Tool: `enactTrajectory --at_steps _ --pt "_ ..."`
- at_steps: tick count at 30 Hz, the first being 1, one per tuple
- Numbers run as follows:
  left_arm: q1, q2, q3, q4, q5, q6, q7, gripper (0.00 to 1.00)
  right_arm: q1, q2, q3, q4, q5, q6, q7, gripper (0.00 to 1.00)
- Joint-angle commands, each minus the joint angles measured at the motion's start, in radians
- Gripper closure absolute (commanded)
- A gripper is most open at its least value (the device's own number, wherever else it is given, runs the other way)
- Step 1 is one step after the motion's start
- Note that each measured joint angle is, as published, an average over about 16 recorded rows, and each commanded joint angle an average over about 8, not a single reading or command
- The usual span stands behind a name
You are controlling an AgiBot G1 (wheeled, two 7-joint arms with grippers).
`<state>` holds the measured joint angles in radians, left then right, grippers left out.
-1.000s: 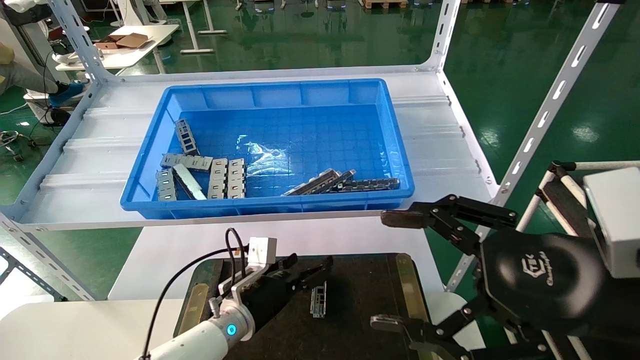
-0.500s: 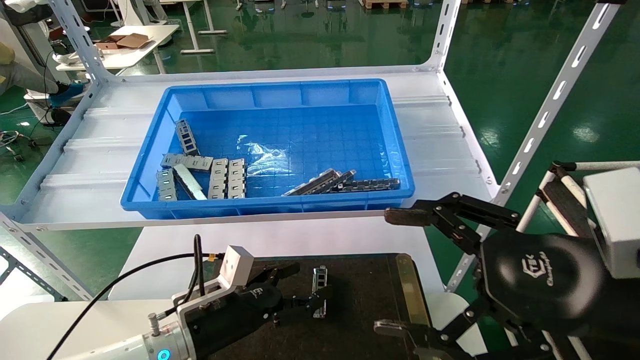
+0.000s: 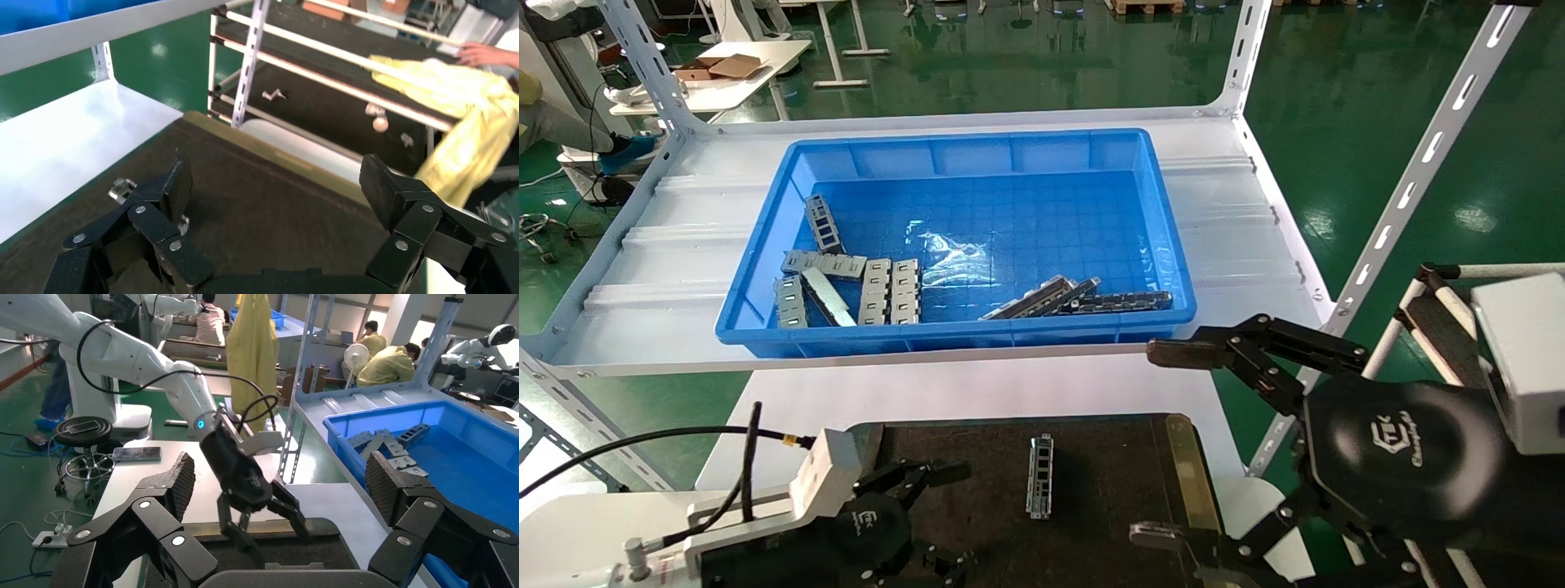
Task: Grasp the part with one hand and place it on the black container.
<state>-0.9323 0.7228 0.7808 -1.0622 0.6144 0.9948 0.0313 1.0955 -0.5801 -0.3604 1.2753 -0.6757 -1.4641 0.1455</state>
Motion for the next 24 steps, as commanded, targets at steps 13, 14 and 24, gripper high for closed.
enactTrajectory --at_steps 13,14,24 --pt "0.046 -0.164 -0.035 -0.112 -0.042 0.054 0.005 0.0 0.0 0.0 0.0 0.0 0.0 0.0 0.0 0.0" --pt "0.048 -0.167 -0.036 -0.118 -0.044 0.052 0.004 0.0 0.0 0.0 0.0 0.0 0.0 0.0 0.0 0.0" --pt "0.053 -0.119 -0.016 -0.165 -0.015 -0.063 -0.026 0.0 0.0 0.0 0.0 0.0 0.0 0.0 0.0 0.0"
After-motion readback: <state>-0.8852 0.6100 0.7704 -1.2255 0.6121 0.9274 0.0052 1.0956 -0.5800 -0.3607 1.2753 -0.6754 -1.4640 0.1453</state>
